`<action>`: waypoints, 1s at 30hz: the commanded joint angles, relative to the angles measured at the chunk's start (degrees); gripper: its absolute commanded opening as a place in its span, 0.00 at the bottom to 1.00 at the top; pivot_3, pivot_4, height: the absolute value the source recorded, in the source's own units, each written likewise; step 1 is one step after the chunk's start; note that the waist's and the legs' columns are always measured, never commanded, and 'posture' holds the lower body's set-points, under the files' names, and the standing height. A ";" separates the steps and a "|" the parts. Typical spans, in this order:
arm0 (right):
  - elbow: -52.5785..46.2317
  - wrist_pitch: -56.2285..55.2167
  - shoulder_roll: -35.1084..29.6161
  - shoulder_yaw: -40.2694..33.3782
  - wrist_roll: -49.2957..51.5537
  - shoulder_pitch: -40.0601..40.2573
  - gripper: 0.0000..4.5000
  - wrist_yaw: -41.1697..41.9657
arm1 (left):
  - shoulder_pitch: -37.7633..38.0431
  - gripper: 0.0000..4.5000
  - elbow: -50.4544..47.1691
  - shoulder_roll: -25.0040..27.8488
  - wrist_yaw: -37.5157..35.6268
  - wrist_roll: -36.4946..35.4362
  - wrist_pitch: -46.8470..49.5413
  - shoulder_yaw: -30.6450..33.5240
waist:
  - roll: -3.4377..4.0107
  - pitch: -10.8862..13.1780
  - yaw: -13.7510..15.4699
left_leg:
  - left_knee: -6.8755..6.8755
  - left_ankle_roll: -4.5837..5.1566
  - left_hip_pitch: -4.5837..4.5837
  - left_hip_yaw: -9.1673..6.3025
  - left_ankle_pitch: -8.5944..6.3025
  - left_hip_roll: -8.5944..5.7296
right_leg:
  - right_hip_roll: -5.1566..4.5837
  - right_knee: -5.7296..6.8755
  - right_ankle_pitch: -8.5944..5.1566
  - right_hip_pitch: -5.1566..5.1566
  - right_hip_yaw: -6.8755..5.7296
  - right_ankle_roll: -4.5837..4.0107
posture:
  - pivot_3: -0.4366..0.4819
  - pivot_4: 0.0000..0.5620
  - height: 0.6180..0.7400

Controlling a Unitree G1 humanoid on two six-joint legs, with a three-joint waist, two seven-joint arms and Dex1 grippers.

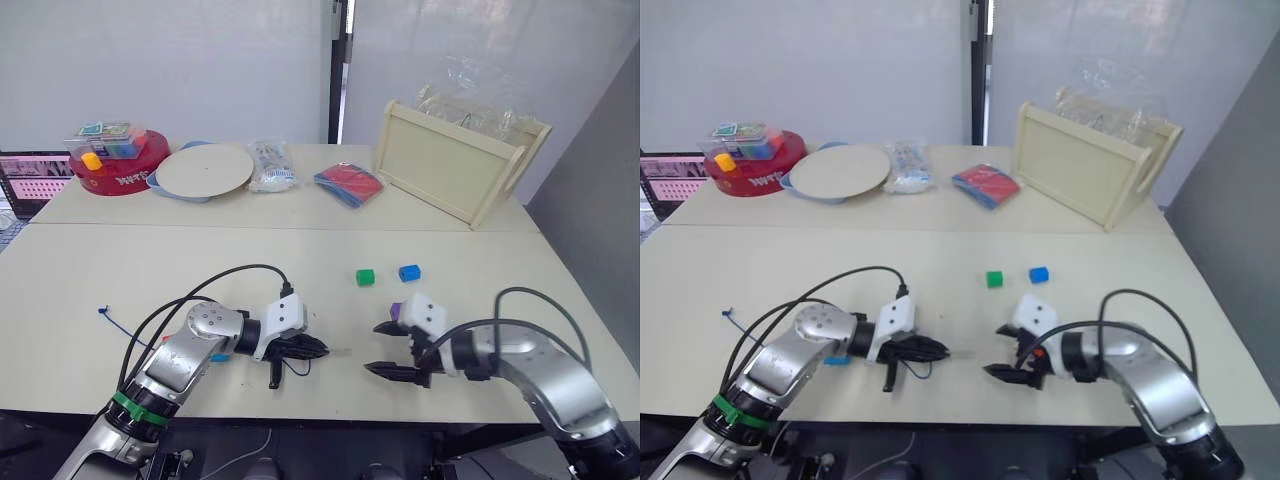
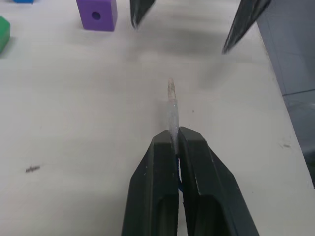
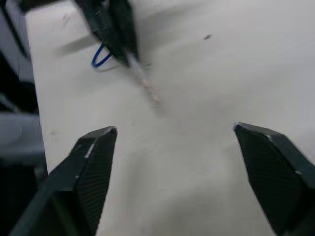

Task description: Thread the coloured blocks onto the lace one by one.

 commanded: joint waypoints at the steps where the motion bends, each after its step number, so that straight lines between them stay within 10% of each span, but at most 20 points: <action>1: -3.98 3.34 1.58 -7.43 2.37 4.13 0.87 -6.34 | 0.51 0.00 -2.12 1.20 -0.66 -1.44 0.38 1.94 | 0.00 0.00 0.00 | 0.01 0.00 0.01 0.01 0.00 -0.01 | -0.01 0.01 0.00 0.00 0.02 0.00 | 0.48 0.27 1.00; 13: -10.15 2.67 14.22 -10.41 -2.08 14.22 0.87 -28.78 | 1.44 0.00 -2.14 3.20 -0.88 -2.21 0.34 2.82 | 0.04 -0.02 -0.45 | -0.02 0.00 0.06 0.02 0.00 0.00 | 0.01 0.08 0.00 -0.01 0.05 0.00 | 0.48 0.27 1.00; 30: 1.53 -8.39 27.23 4.11 -18.24 7.14 0.87 -48.56 | 1.67 0.00 -1.70 3.57 -0.91 -1.84 -0.21 2.97 | 0.05 -0.02 -1.16 | -0.08 -0.01 0.08 0.01 0.01 0.00 | 0.01 0.10 0.00 -0.06 0.05 0.00 | 0.48 0.27 1.00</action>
